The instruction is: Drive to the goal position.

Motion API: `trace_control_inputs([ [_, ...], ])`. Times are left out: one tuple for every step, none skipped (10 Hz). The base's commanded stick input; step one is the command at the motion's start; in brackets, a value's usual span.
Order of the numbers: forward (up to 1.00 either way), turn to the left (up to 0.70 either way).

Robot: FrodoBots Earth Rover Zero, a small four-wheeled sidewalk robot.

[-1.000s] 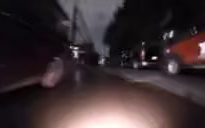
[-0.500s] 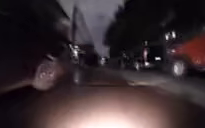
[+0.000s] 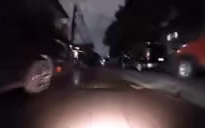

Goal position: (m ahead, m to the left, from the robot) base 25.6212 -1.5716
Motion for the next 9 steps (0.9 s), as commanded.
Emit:
trace_control_inputs([
  [0.50,0.27],
  [0.50,0.23],
  [0.50,0.00],
  [0.50,0.00],
  [0.50,0.00],
  [0.50,0.00],
  [0.50,0.00],
  [0.50,0.00],
  [0.50,0.00],
])
